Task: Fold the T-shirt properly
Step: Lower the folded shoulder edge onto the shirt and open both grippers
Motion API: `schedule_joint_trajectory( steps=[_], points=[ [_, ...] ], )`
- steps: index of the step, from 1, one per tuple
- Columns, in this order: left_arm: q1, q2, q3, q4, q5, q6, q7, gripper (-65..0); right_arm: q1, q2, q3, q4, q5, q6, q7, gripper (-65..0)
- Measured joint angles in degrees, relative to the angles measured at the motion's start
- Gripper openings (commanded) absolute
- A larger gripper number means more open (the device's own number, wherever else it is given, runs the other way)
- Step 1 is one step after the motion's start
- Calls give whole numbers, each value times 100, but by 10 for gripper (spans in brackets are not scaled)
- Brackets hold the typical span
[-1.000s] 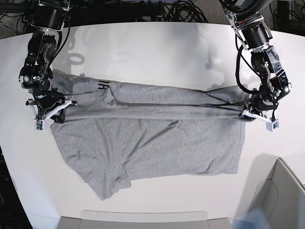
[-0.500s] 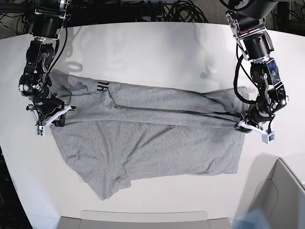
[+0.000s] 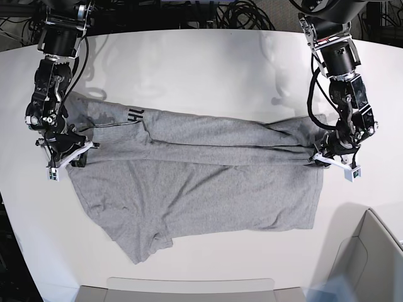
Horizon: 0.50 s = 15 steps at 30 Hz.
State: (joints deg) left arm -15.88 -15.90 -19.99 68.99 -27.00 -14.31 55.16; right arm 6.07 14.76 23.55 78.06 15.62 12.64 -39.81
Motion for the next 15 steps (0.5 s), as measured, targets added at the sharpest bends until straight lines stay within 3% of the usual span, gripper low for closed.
schedule_joint_trajectory(
  steps=[6,15],
  points=[
    [-44,0,-7,22,-2,-2,0,-486,35,15,0,238,-17,4,2,-451],
    [-33,-133,-35,22,-2,-4,2,-486,50,15,28,599,7,2,17,-448]
  ],
)
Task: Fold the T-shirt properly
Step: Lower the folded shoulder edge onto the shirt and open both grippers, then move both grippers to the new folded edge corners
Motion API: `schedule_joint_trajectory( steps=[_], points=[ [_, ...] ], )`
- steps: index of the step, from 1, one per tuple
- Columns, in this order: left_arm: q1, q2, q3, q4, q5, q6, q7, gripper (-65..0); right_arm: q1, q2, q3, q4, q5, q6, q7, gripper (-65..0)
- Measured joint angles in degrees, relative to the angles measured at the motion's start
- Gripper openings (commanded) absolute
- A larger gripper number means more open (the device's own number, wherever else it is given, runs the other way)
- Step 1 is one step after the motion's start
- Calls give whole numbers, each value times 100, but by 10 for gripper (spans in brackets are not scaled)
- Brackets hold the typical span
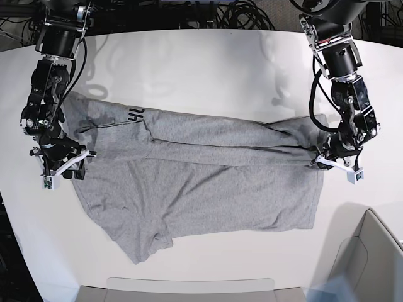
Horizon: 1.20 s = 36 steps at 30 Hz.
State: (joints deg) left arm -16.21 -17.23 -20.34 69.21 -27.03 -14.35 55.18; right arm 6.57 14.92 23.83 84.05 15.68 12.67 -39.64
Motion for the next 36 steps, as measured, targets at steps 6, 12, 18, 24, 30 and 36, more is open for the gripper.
schedule_joint_trajectory(
  steps=[6,12,18,24,30,36],
  points=[
    [-11,-186,-208,0,-15,-2,2,-486,-11,-7,42,348,22,2,-26,-448],
    [11,-151,-1305,170,7,28,118,-486,-74,-208,686,970,26,-2,-146,-448],
    [409,-68,-1368,1672,-85,-13,699,-486,-935,-328,1486,2151,1226,0,-1641,-446],
    [1307,417,-1346,2594,-35,-20,933,-484,-1932,-686,2774,2345,2505,-4,-2785,-445],
    [1491,442,-1346,2780,-42,-44,802,-484,-2382,-922,2986,2280,2675,7,-2949,-387],
    [1506,452,-1346,2763,-37,-44,905,-484,-2339,-833,2983,1211,2660,2,-2435,-357]
  ],
)
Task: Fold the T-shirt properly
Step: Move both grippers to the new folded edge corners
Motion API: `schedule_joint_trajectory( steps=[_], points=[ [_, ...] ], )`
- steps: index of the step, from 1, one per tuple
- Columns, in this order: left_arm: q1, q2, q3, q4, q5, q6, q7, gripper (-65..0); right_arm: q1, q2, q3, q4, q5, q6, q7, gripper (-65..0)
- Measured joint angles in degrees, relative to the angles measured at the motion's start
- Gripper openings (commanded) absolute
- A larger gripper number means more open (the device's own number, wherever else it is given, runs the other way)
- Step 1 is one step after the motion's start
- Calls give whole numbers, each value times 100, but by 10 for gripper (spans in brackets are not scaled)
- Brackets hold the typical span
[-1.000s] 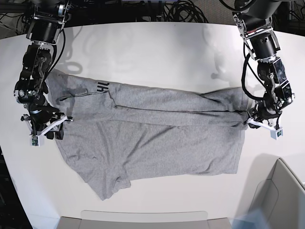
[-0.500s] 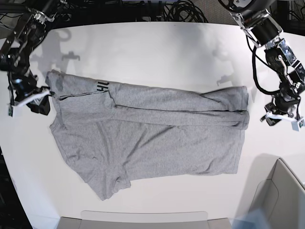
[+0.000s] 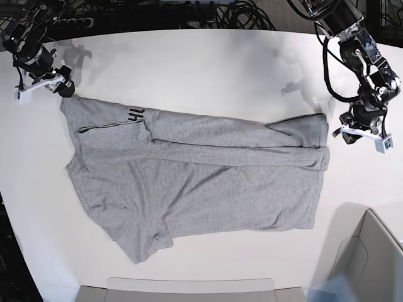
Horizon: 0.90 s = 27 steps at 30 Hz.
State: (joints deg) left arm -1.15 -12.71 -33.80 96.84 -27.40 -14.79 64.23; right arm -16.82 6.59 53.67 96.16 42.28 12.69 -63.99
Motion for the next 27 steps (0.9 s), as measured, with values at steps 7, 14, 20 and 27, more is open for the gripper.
schedule_joint_trajectory(
  steps=[7,14,20,27],
  points=[
    [129,-7,0,0,20,7,0,-484,393,168,-195,-918,42,-2,378,-357],
    [306,2,-17,-15,-4,2,4,-482,588,214,-634,-1115,46,0,697,-357],
    [422,149,-44,-28,-2,4,-17,-394,739,442,-767,-1484,149,44,811,-357],
    [398,129,-28,-597,-98,2,68,-366,728,446,-767,-1517,190,63,872,-357]
  ],
)
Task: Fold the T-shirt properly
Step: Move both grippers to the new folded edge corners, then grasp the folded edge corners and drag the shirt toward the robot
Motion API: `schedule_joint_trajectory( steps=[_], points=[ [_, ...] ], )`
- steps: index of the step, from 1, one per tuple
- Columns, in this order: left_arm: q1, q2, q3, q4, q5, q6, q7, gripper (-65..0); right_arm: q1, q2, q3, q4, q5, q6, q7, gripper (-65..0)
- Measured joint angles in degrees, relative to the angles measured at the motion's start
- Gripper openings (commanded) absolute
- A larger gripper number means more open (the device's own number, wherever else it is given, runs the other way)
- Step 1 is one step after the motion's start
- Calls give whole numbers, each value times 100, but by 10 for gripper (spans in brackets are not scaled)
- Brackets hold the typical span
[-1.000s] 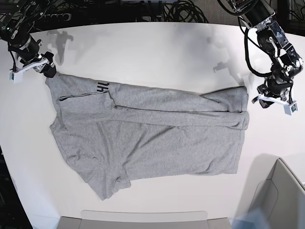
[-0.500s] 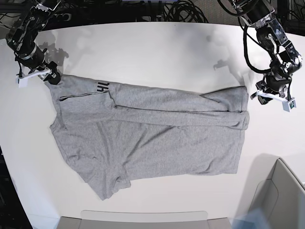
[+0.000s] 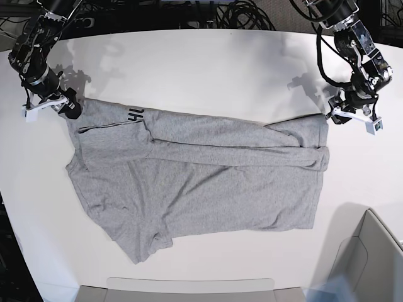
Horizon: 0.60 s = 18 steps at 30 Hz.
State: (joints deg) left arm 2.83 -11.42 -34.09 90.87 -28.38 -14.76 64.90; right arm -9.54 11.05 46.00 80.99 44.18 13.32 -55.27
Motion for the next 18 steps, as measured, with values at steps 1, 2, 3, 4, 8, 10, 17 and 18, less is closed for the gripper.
schedule_joint_trajectory(
  steps=[1,2,3,4,8,10,17,18],
  points=[
    [2,2,0,-101,-212,-70,28,-366,0,9,0,-2,2,0,0,-357],
    [2,0,2,-212,-470,-227,92,-366,0,26,0,-15,2,0,0,-357],
    [2,-2,15,-356,-721,-374,87,-367,0,52,-2,-35,2,0,-9,-357],
    [-20,-7,15,-553,-916,-415,68,-368,0,70,-2,-42,9,2,-4,-357],
    [-315,-127,-15,-1167,-1152,-457,-63,-369,0,83,-22,-39,2,0,2,-357],
    [-378,-190,-20,-1333,-1178,-459,-138,-369,0,83,-22,-37,0,0,0,-357],
    [-352,-186,-20,-1344,-1222,-481,-197,-370,0,83,-50,-37,-7,0,2,-357],
    [-382,-175,-9,-1351,-1220,-476,-199,-371,0,85,-90,-37,-17,0,15,-357]
  ],
)
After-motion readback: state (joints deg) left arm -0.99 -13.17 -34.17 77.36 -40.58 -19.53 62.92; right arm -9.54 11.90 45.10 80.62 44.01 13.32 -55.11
